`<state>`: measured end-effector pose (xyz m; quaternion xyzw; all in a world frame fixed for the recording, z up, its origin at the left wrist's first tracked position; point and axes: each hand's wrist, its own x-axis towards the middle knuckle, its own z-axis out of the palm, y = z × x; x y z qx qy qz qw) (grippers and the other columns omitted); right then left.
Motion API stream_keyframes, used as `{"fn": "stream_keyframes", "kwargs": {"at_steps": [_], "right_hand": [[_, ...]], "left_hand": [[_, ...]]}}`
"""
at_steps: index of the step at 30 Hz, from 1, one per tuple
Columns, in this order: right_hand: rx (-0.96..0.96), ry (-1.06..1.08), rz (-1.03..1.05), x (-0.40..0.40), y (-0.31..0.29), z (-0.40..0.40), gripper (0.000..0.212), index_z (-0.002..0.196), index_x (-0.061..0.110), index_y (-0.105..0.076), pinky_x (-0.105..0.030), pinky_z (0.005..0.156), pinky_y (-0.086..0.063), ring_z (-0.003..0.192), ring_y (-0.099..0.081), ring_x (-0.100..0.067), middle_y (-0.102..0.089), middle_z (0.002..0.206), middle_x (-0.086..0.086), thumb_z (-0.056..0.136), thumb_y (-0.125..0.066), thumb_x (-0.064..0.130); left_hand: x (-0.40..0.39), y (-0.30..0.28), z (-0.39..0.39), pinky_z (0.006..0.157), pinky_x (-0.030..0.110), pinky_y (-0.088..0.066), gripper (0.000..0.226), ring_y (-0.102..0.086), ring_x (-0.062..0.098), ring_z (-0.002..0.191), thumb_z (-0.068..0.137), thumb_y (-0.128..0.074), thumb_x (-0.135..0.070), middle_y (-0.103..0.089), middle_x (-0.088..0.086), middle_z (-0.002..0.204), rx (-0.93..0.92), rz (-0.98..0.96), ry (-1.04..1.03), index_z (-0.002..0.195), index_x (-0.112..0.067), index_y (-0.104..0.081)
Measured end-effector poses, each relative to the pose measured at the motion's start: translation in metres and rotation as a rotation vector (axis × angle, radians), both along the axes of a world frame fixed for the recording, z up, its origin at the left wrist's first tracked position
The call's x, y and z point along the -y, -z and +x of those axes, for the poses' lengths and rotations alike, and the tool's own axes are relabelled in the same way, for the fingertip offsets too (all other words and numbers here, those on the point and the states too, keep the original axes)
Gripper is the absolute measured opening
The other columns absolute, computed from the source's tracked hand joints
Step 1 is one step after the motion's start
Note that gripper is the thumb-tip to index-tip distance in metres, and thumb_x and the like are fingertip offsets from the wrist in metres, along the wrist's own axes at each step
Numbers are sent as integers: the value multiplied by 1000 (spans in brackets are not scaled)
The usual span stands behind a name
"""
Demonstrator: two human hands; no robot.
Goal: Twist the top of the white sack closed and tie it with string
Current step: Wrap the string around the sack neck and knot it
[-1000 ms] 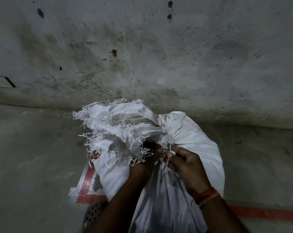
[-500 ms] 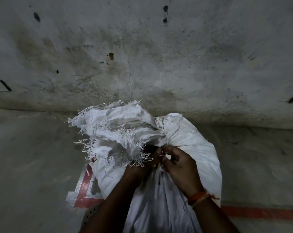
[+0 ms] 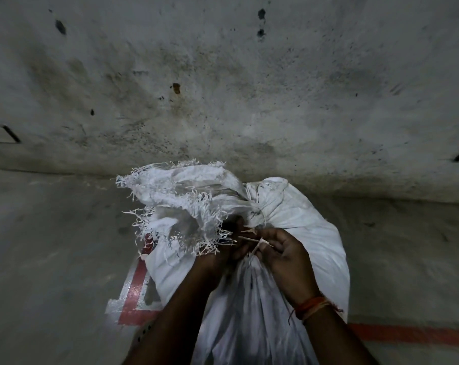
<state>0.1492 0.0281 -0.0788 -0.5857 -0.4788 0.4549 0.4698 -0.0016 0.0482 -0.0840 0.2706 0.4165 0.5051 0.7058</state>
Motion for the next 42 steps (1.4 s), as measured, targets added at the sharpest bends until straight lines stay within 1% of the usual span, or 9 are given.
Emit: {"fn": "stream_keyframes", "kwargs": {"at_steps": [5, 15, 19, 23, 26, 29, 35, 39, 42], "right_hand": [[-8, 90, -17, -1, 6, -1, 18, 98, 16, -62, -34, 83, -60, 89, -74, -17, -77, 93, -4, 87, -70, 5], [14, 75, 10, -2, 6, 4, 7, 87, 14, -74, -45, 89, -58, 88, -73, -19, -77, 88, -3, 84, -73, 7], [65, 122, 22, -1, 5, 5, 5, 82, 15, -76, -40, 86, -59, 83, -74, -12, -78, 82, 1, 81, -77, 10], [62, 138, 2, -2, 9, 6, 3, 83, 16, -78, -46, 84, -60, 81, -75, -17, -79, 80, 0, 80, -79, 14], [28, 139, -16, -2, 11, 6, 7, 87, 16, -79, -48, 86, -60, 85, -75, -17, -80, 84, -1, 80, -79, 13], [-5, 148, -27, -2, 11, 4, 9, 86, 16, -80, -45, 90, -59, 88, -75, -14, -80, 88, 1, 79, -79, 10], [5, 158, -16, -2, 16, 1, 12, 83, 16, -79, -44, 91, -58, 88, -74, -13, -79, 88, 1, 78, -79, 5], [-24, 150, -32, -5, 19, 0, 15, 90, 15, -80, -42, 94, -58, 94, -74, -13, -80, 93, 1, 79, -79, 5], [-38, 161, -40, -6, 19, -2, 16, 91, 14, -80, -36, 94, -57, 94, -73, -10, -79, 94, 3, 79, -78, 4]], "left_hand": [[-7, -12, 8, 79, 37, -61, 9, -73, 22, 77, 91, -61, -25, -73, 8, 91, 82, -52, -85, 88, -19, -68], [-6, -15, 10, 75, 33, -62, 25, -75, 18, 71, 102, -48, -27, -77, 6, 78, -79, -71, -68, 92, -10, -64], [-5, -12, 0, 49, 26, -53, 26, -62, 18, 54, 97, -62, -33, -64, 5, 63, -212, -46, 18, 86, -9, -60], [-2, -19, -11, 58, 32, -54, 20, -67, 24, 62, 87, -76, -23, -70, 21, 72, -493, 70, -96, 80, -5, -71], [1, -29, -10, 68, 23, -57, 18, -74, 11, 69, 88, -75, -30, -79, 3, 77, -685, 237, -130, 84, -12, -78], [-7, -20, -8, 89, 38, -58, 15, -74, 12, 93, 84, -75, -46, -80, -3, 88, -791, 269, -208, 81, -31, -77], [-40, -8, 7, 80, 45, -58, 46, -71, 13, 77, 74, -72, -62, -74, 0, 76, -897, 292, -396, 82, -17, -69], [-77, -11, 11, 90, 42, -56, 79, -71, 19, 97, 62, -64, -84, -75, 1, 101, -991, 237, -419, 105, -18, -64], [-102, -20, 14, 90, 43, -54, 68, -68, 30, 103, 70, -68, -59, -71, 11, 109, -1091, 328, -323, 115, -9, -58]]}}
